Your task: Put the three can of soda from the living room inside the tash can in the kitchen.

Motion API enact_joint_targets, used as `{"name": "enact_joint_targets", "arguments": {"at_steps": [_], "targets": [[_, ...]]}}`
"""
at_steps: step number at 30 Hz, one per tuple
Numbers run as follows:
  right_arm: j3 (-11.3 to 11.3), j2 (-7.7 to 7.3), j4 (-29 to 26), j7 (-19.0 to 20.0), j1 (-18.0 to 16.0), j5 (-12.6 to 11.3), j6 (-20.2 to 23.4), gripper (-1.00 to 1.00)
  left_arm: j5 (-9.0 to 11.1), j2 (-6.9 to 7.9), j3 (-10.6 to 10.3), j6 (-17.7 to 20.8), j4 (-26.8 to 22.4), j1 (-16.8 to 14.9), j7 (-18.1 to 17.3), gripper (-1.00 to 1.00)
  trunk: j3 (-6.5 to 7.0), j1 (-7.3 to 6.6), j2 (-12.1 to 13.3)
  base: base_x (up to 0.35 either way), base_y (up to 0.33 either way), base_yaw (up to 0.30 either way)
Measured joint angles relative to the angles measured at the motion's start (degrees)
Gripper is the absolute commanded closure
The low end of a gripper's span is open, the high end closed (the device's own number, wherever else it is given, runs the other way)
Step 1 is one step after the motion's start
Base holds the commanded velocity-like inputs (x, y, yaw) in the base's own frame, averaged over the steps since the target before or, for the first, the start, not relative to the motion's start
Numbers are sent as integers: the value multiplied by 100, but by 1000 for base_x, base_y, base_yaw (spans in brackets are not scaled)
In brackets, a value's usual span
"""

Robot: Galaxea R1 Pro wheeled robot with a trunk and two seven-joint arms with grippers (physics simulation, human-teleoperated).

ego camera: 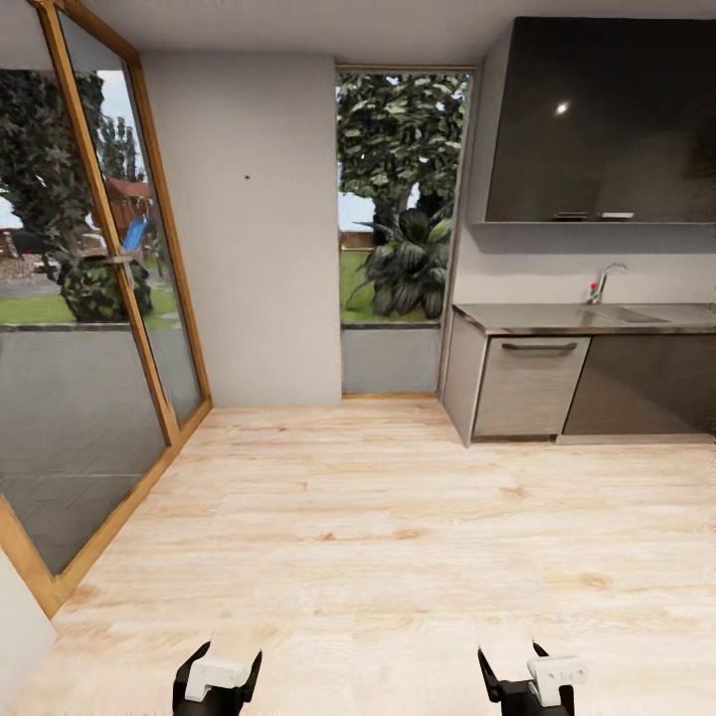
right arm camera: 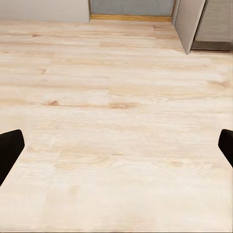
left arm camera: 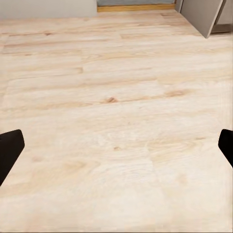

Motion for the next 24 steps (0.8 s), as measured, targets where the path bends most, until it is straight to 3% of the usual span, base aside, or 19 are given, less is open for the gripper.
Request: {"name": "enact_joint_targets", "arguments": {"at_steps": [15,24], "targets": [[3,3,17,0,-3,-2,-8,-100,4,0,0,0,-3,-1,0,-100,2,0,0,-42,0,-7],[-15,1,26,6,-3,-15,-8,-100,1,0,0,0,-2,-1,0,-100,43,0,0,-1,0,-176]]}}
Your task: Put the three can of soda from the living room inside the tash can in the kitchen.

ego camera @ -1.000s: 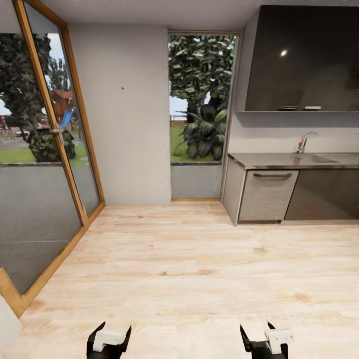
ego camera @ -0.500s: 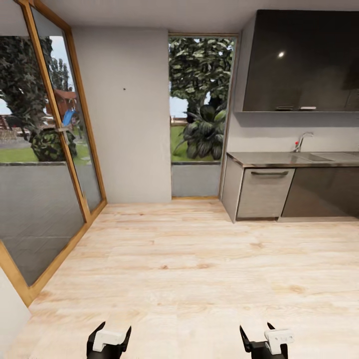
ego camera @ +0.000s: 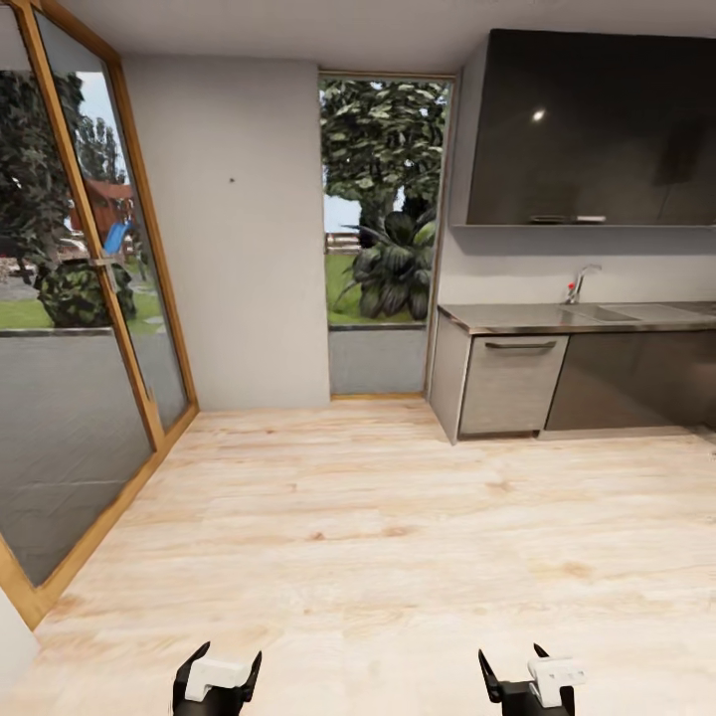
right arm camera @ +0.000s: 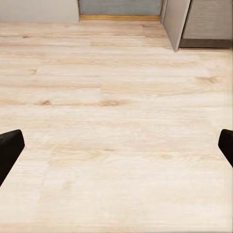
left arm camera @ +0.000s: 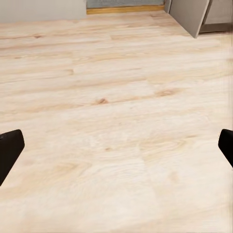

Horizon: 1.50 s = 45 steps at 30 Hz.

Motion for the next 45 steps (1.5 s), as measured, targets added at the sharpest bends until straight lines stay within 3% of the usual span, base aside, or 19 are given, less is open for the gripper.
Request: {"name": "enact_joint_targets", "arguments": {"at_steps": [30,45], "targets": [[-7,-1,1,-5,0,6,-1,-100,-4,0,0,0,5,1,0,-100,175,0,0,0,1,-211],[-7,-1,1,-4,0,2,-1,-100,-9,0,0,0,7,2,0,-100,263,0,0,0,106,-211]]}}
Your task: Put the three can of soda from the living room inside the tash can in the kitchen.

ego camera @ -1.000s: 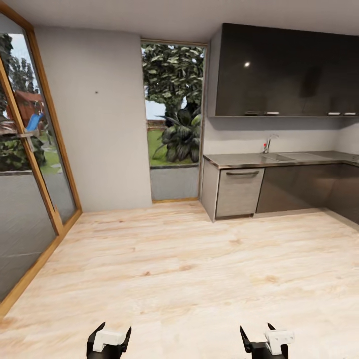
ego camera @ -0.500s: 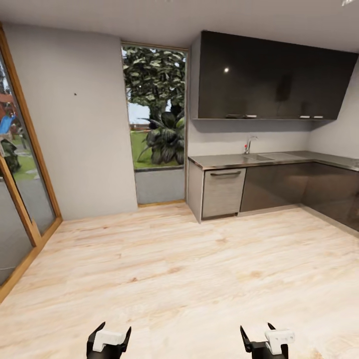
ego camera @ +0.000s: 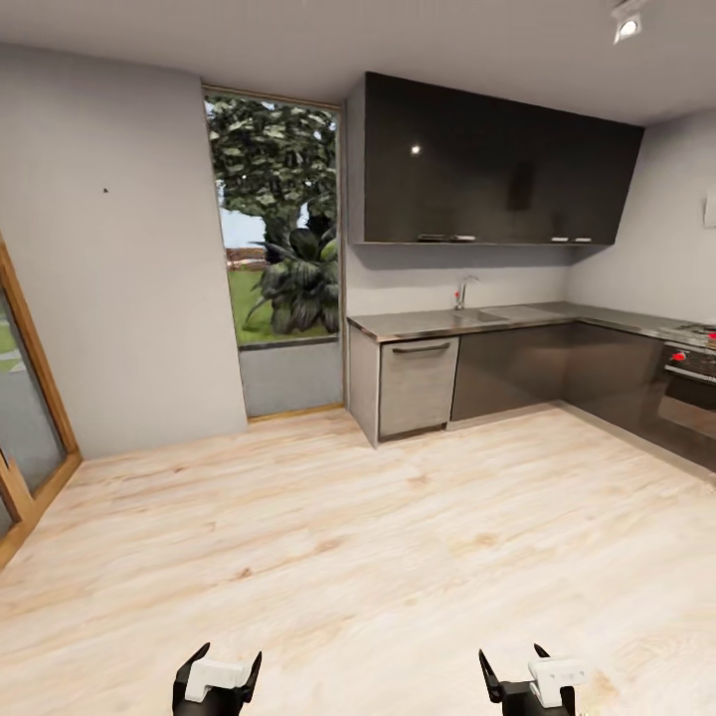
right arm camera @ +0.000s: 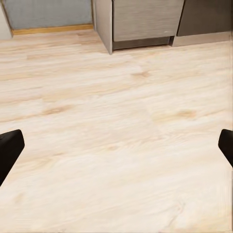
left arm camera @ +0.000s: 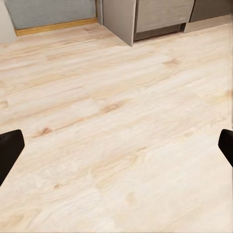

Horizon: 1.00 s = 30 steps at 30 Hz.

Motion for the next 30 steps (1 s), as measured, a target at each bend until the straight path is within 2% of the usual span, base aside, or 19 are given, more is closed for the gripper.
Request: {"name": "enact_joint_targets", "arguments": {"at_steps": [7,17,30], "targets": [[0,0,1,-2,0,-2,0,-100,0,0,0,0,0,0,0,-100,41,0,0,0,120,-200],[3,10,1,-2,0,-6,8,-100,21,0,-3,0,141,-5,0,-100,39,0,0,2,104,-71],[0,0,8,-2,0,-5,9,-100,15,0,-9,5,177,-8,0,-100,-49,0,0,118,260,-139]]}}
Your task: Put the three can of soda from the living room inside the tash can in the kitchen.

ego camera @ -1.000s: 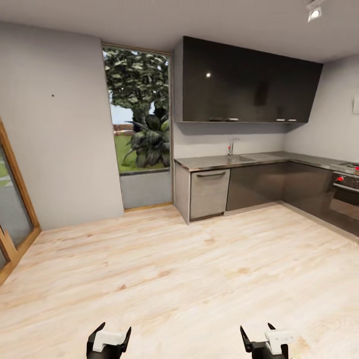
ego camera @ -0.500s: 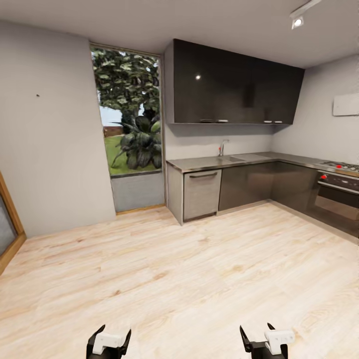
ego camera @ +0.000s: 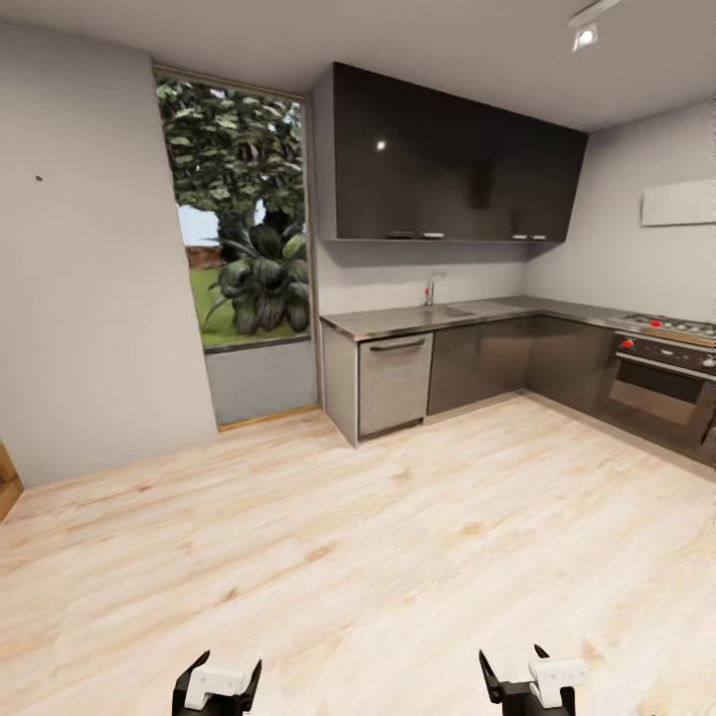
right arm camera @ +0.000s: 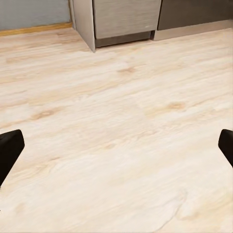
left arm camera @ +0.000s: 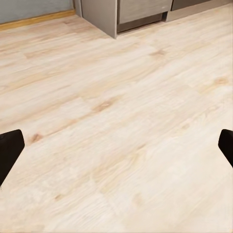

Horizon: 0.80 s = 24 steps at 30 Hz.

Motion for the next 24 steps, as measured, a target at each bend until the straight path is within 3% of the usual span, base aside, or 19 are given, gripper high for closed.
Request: {"name": "enact_joint_targets", "arguments": {"at_steps": [24], "targets": [[0,7,0,0,0,0,0,-100,8,0,8,-4,3,1,0,-100,-127,0,0,180,286,-195]]}}
